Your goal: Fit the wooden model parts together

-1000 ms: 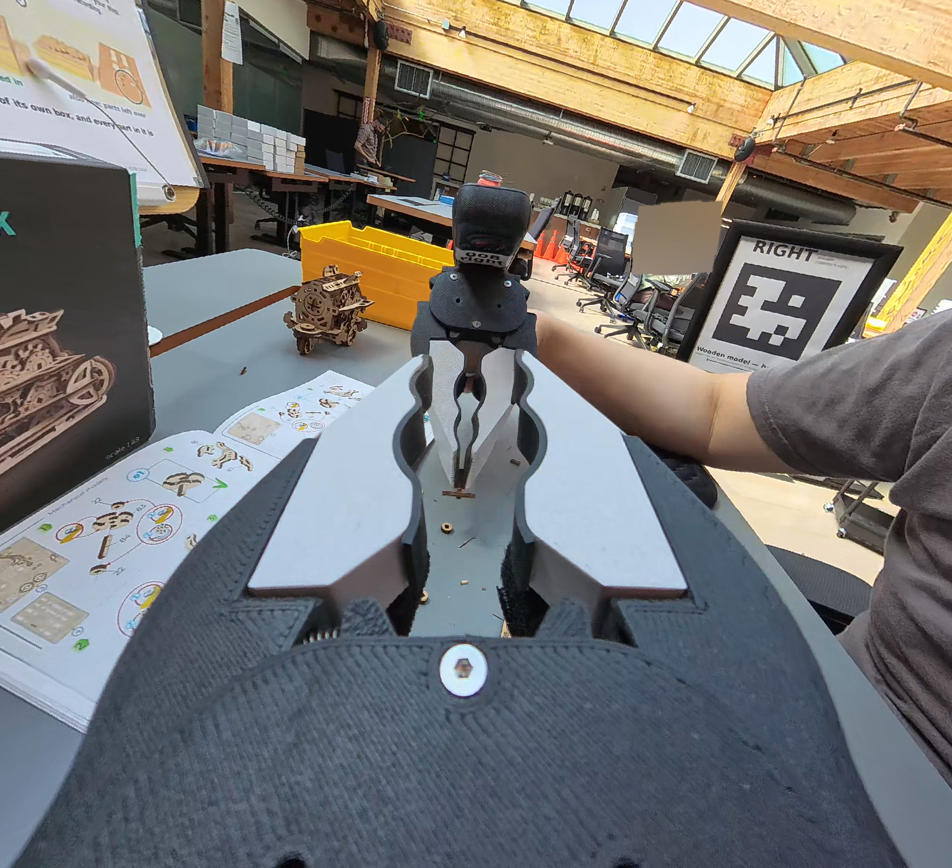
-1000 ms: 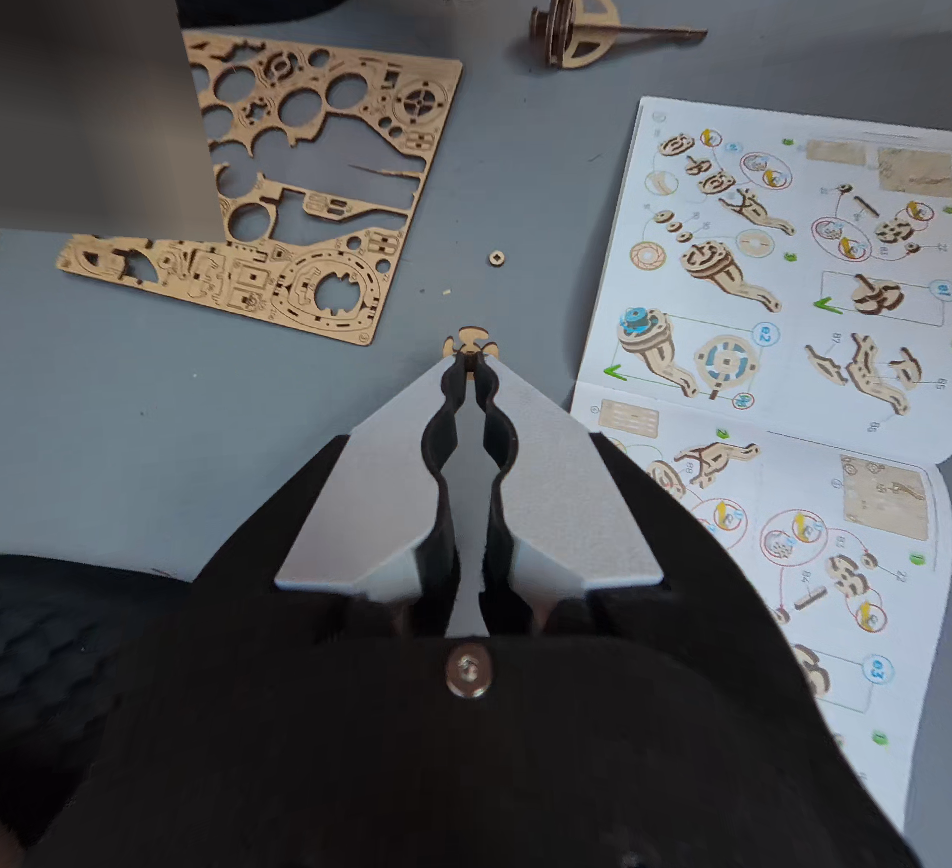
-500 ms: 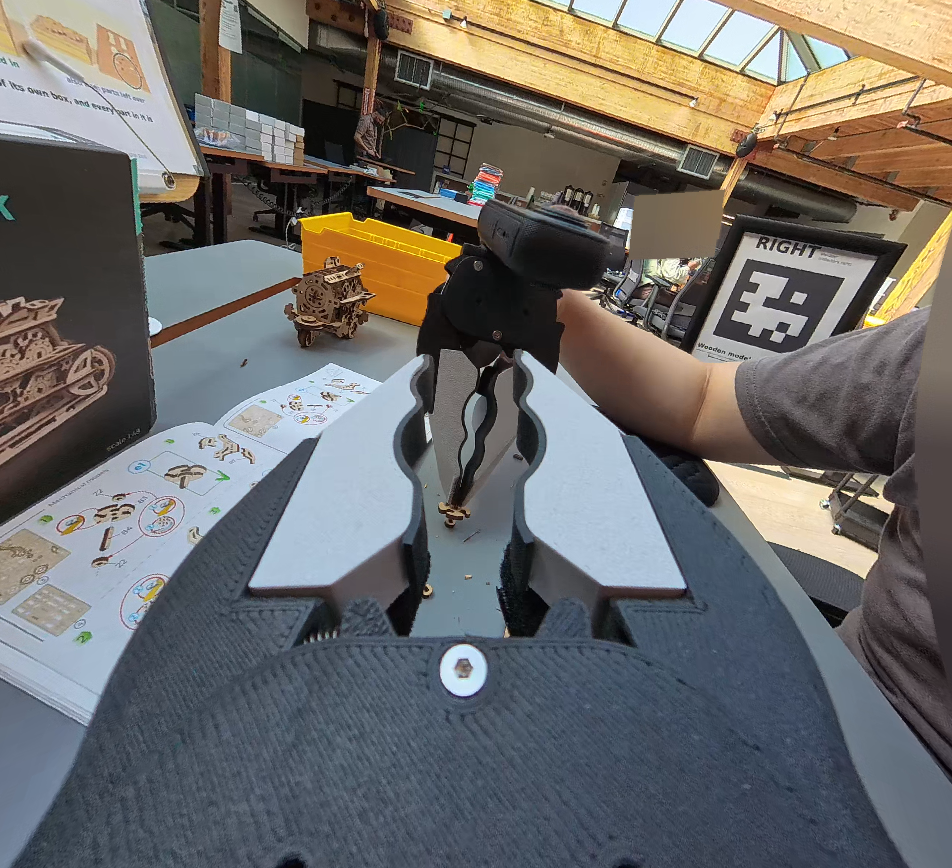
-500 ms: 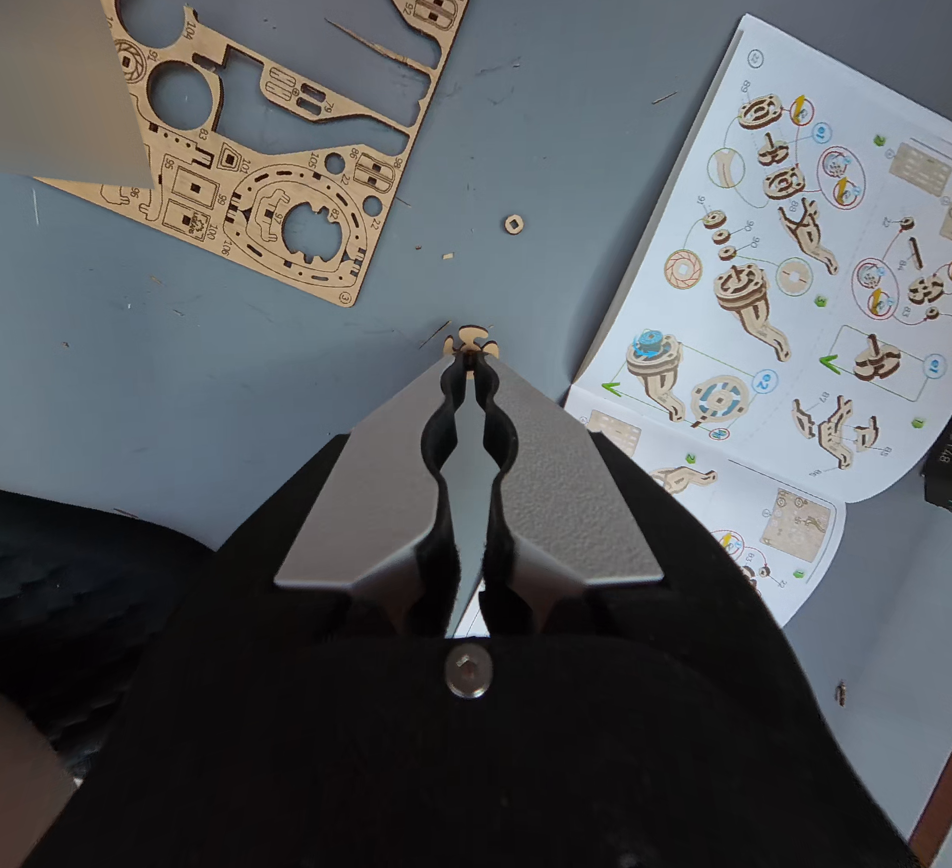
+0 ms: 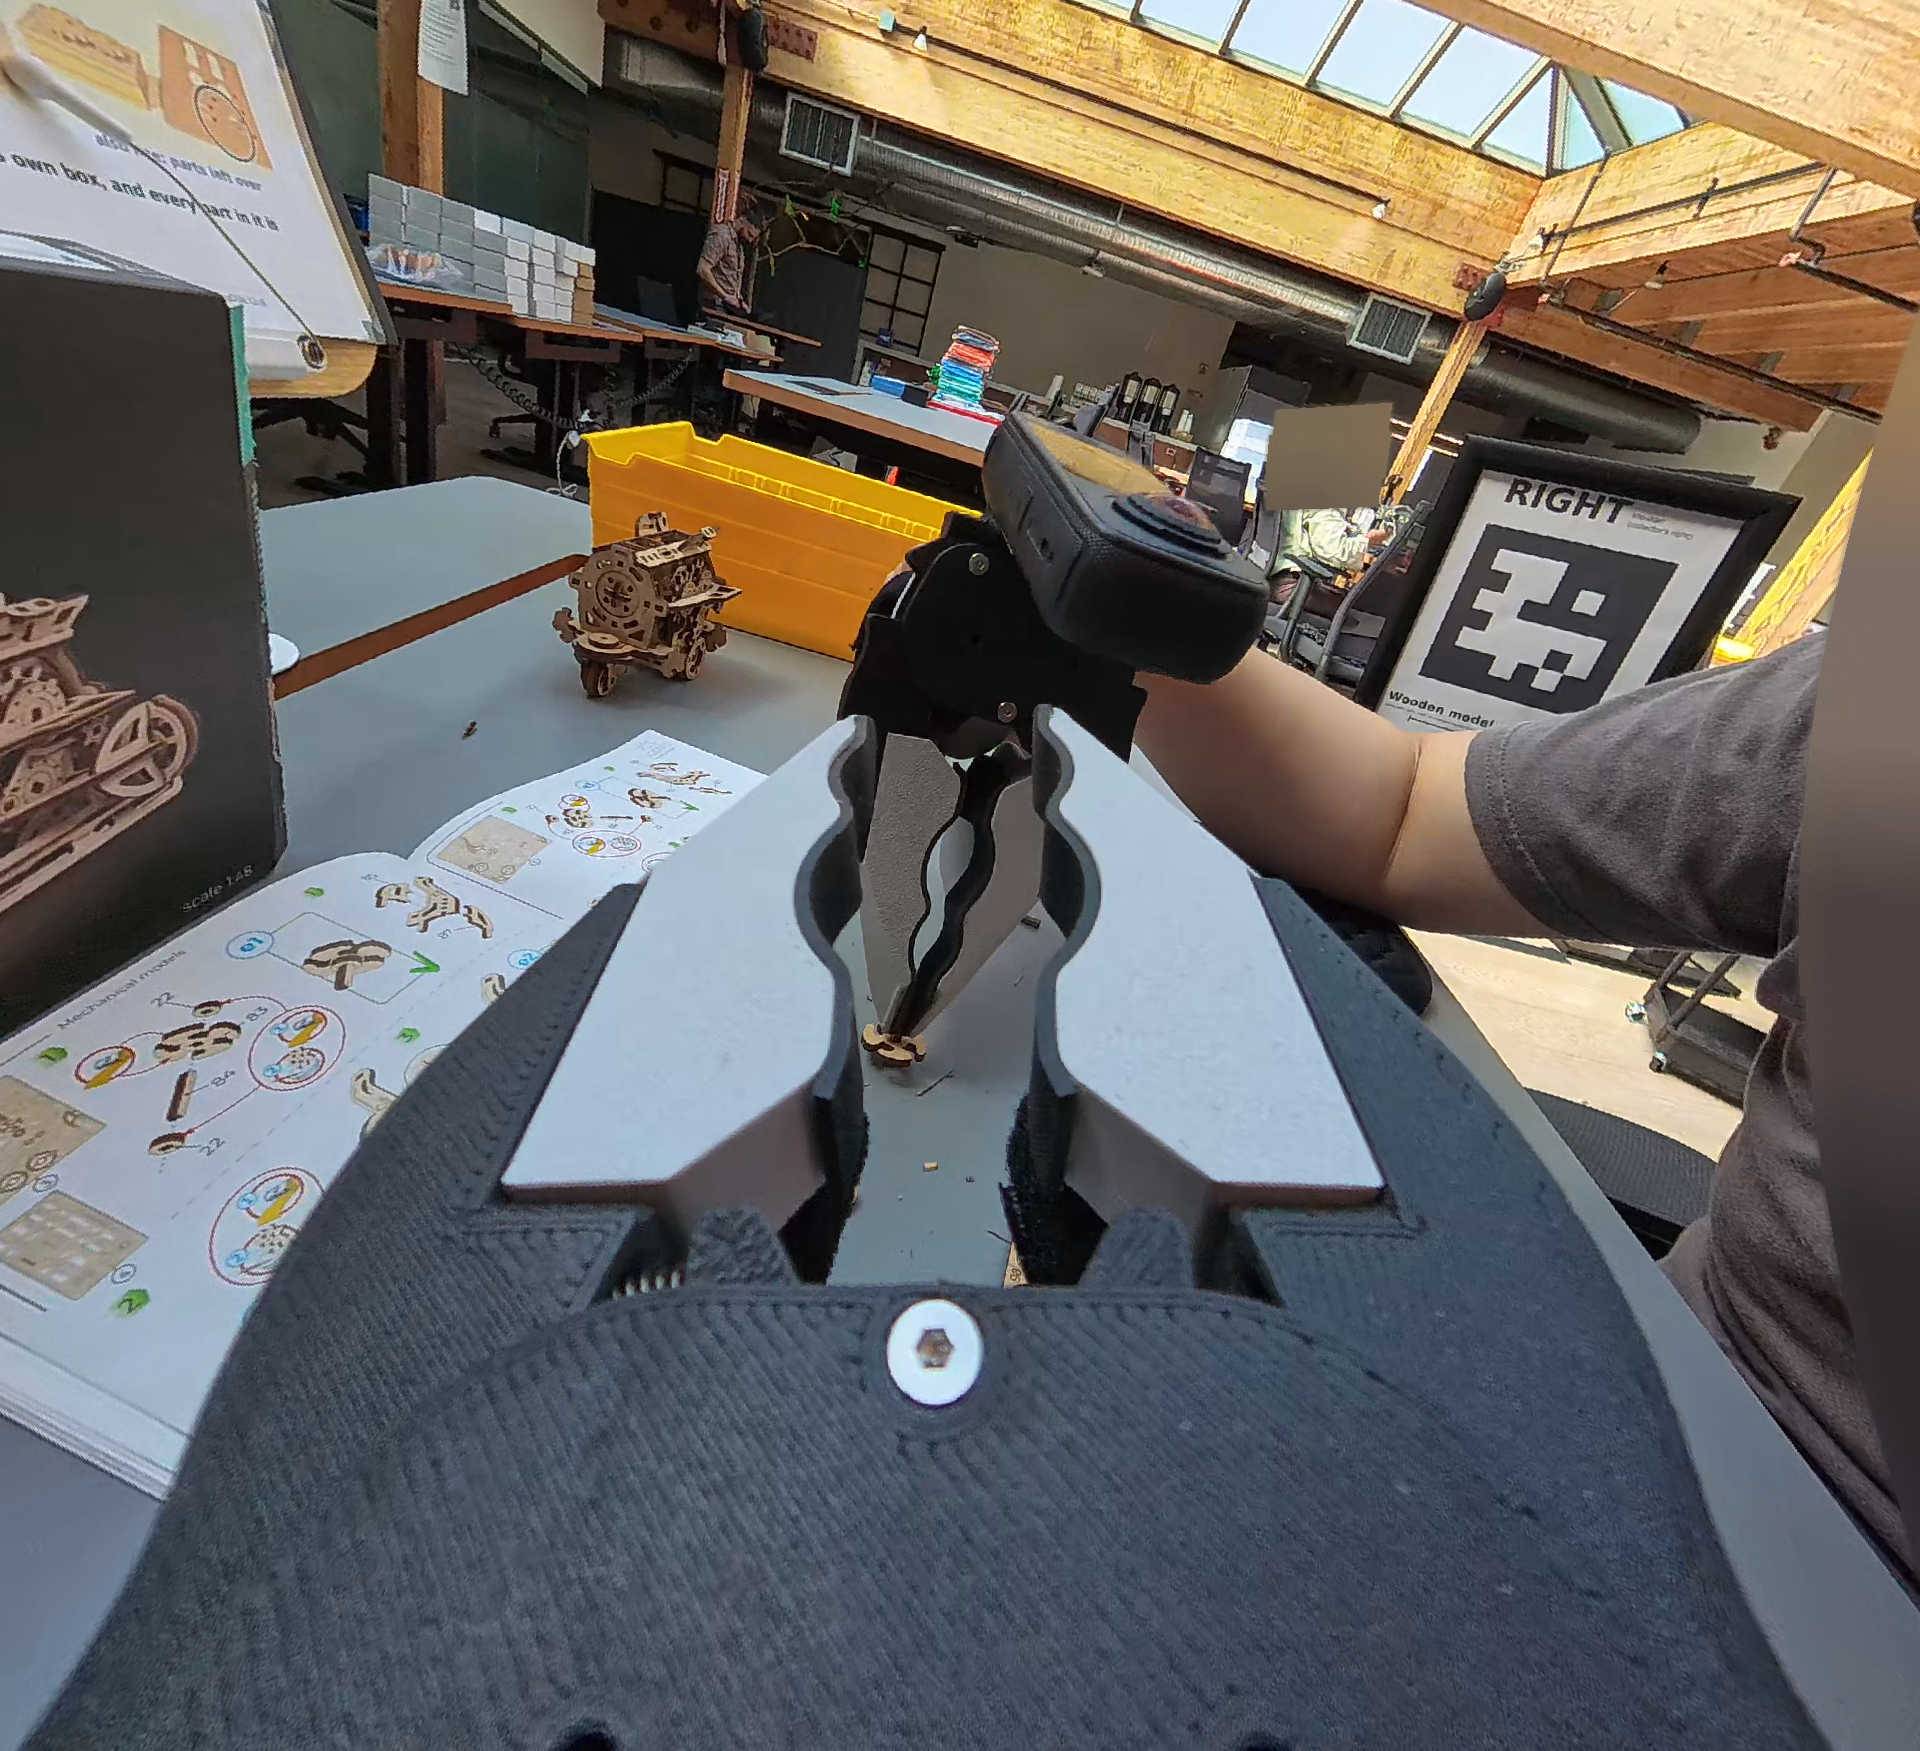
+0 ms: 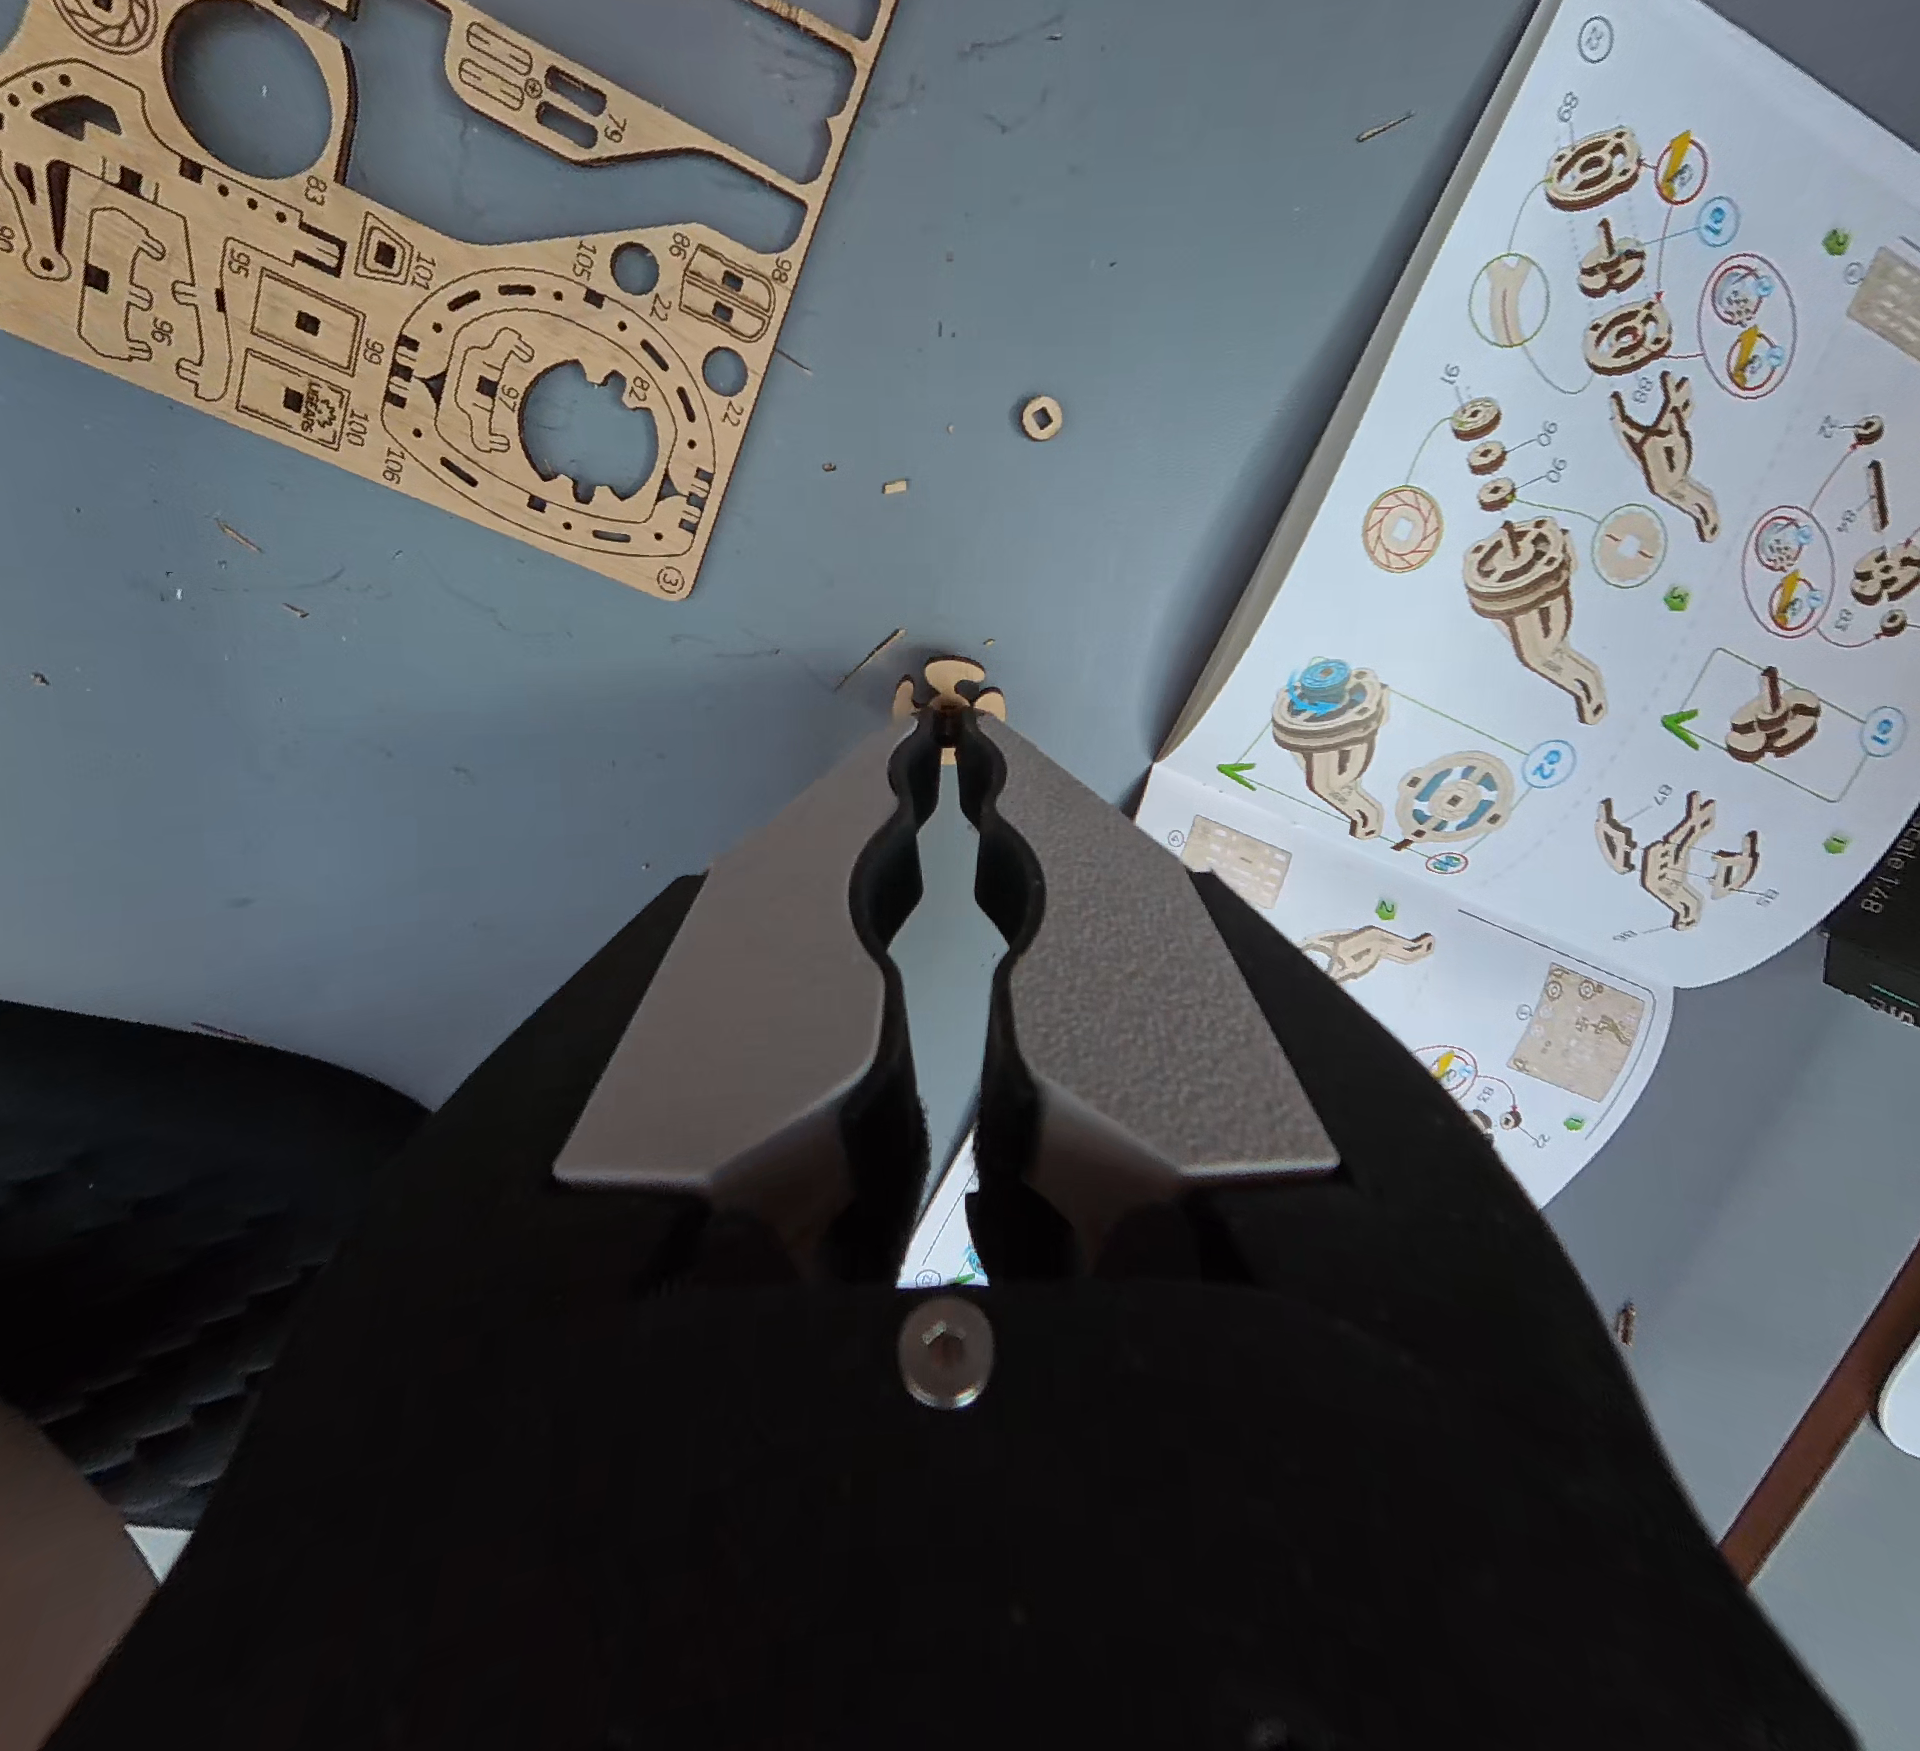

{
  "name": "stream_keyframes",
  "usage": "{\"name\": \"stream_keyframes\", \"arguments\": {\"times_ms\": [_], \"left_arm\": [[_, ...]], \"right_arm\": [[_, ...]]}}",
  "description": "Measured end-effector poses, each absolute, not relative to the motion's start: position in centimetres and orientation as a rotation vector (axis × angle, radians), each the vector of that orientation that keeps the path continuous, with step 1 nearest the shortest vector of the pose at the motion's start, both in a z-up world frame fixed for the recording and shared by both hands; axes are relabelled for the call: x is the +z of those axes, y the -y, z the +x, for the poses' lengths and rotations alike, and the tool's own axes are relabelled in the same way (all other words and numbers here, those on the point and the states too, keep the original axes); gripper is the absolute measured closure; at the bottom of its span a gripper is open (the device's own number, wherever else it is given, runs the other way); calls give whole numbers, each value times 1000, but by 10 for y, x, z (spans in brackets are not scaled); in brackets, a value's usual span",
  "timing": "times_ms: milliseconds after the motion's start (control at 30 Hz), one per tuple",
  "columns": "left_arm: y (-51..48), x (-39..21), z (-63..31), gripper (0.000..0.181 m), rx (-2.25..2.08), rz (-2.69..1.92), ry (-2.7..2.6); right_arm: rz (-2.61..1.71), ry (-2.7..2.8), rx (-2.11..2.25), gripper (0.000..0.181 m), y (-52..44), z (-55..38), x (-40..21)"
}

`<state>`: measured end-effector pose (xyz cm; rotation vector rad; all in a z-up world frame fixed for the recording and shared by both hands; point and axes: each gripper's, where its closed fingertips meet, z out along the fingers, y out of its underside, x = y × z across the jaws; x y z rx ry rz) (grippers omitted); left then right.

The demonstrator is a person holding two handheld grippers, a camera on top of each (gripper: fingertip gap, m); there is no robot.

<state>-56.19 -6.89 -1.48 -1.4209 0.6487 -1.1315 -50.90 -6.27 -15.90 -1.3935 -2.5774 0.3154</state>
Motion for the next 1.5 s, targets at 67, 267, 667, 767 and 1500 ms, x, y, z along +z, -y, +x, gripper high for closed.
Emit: {"name": "stream_keyframes", "arguments": {"times_ms": [67,267,667,767,1500], "left_arm": [[69,-14,-562,153,-1132,-1420,-646],[69,-15,-562,153,-1133,-1423,-648],[69,-14,-562,153,-1137,-1423,-644],[69,-14,-562,153,-1136,-1424,-643],[69,-11,-564,153,-1140,-1419,-635]], "right_arm": [[-1390,2577,317,179,63,-510,-160],[-1381,2581,303,179,63,-510,-160],[-1372,2586,290,179,63,-509,-160],[-1373,2588,284,179,64,-509,-160],[-1440,2596,117,178,64,-509,-161]]}}
